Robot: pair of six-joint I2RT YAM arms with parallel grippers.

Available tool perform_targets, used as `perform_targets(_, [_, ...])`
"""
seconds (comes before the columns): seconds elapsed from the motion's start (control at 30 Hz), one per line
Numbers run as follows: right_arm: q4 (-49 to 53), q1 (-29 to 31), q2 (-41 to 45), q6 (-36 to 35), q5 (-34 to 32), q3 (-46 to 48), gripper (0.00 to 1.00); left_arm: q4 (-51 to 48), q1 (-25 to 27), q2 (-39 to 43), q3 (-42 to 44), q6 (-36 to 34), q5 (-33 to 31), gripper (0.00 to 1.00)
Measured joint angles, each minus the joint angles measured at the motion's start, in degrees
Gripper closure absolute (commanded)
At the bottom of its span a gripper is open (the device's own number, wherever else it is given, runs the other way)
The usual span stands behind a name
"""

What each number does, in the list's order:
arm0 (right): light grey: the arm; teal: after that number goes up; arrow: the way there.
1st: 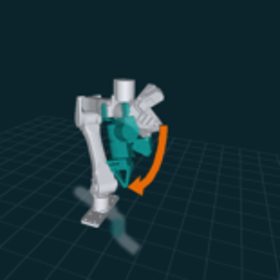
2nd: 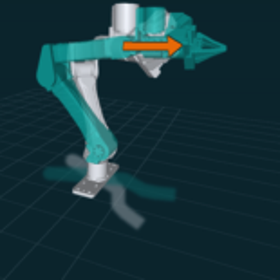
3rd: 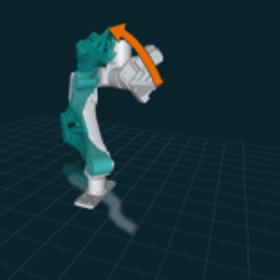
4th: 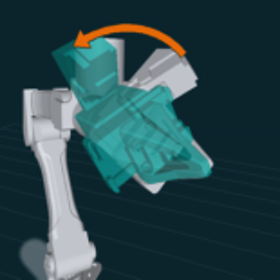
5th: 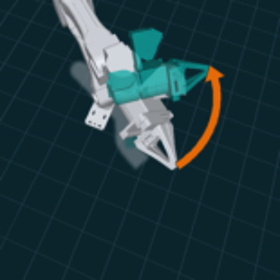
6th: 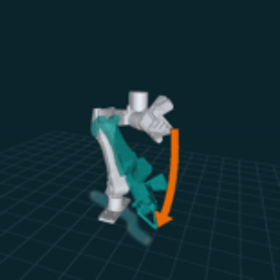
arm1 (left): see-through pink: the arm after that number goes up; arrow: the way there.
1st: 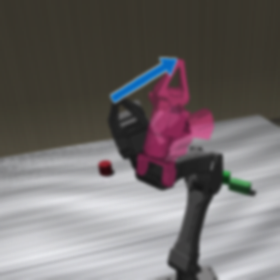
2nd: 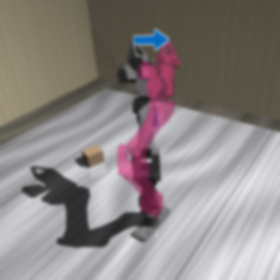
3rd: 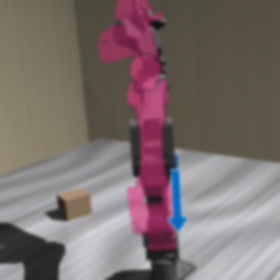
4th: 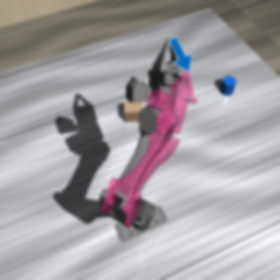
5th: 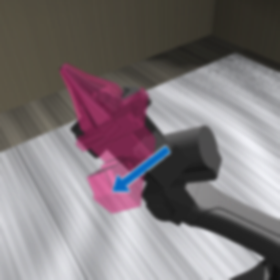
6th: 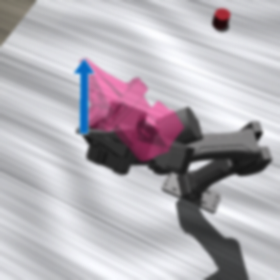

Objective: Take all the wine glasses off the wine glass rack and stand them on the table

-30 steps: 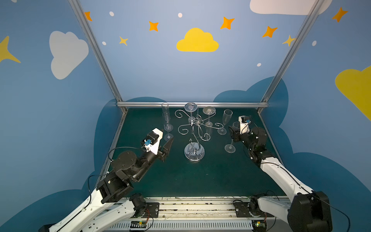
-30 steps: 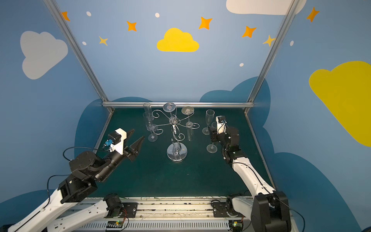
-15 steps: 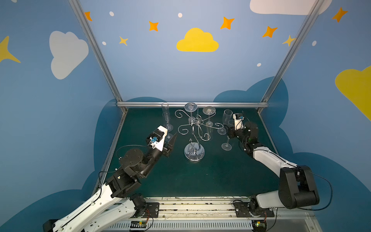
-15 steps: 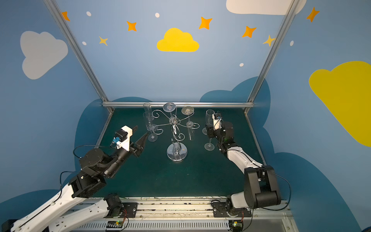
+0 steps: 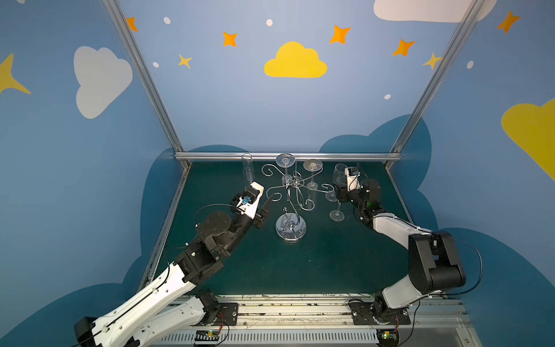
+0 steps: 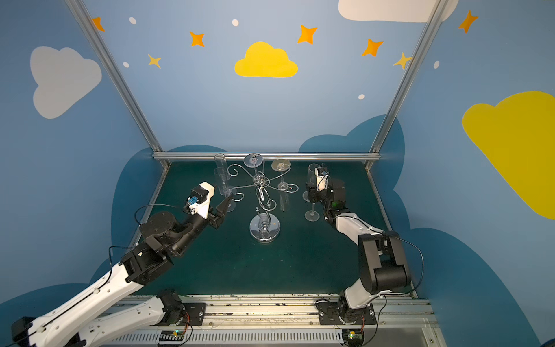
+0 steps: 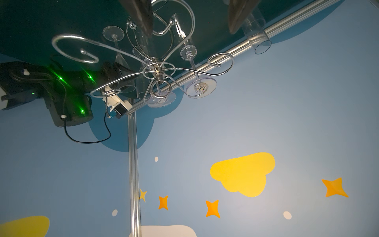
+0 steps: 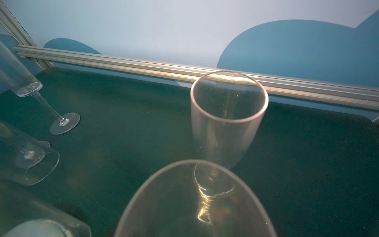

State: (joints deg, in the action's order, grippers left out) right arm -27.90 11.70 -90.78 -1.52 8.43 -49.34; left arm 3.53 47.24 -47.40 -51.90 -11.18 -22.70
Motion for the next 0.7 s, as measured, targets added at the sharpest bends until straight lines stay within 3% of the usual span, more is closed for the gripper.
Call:
perform_targets(0.3, [-1.5, 0.0, -1.2, -0.7, 0.6, -0.5, 0.59, 0.1, -1.7, 0.0, 0.0, 1.1, 0.9, 0.41])
perform_targets(0.47, [-1.4, 0.0, -1.2, -0.3, 0.6, -0.5, 0.43, 0.2, -2.4, 0.8, 0.0, 1.4, 1.6, 0.4])
perform_targets(0.7, [-0.1, 0.0, -1.0, 0.2, 0.2, 0.3, 0.31, 0.2, -3.0, 1.7, 0.1, 1.8, 2.2, 0.38])
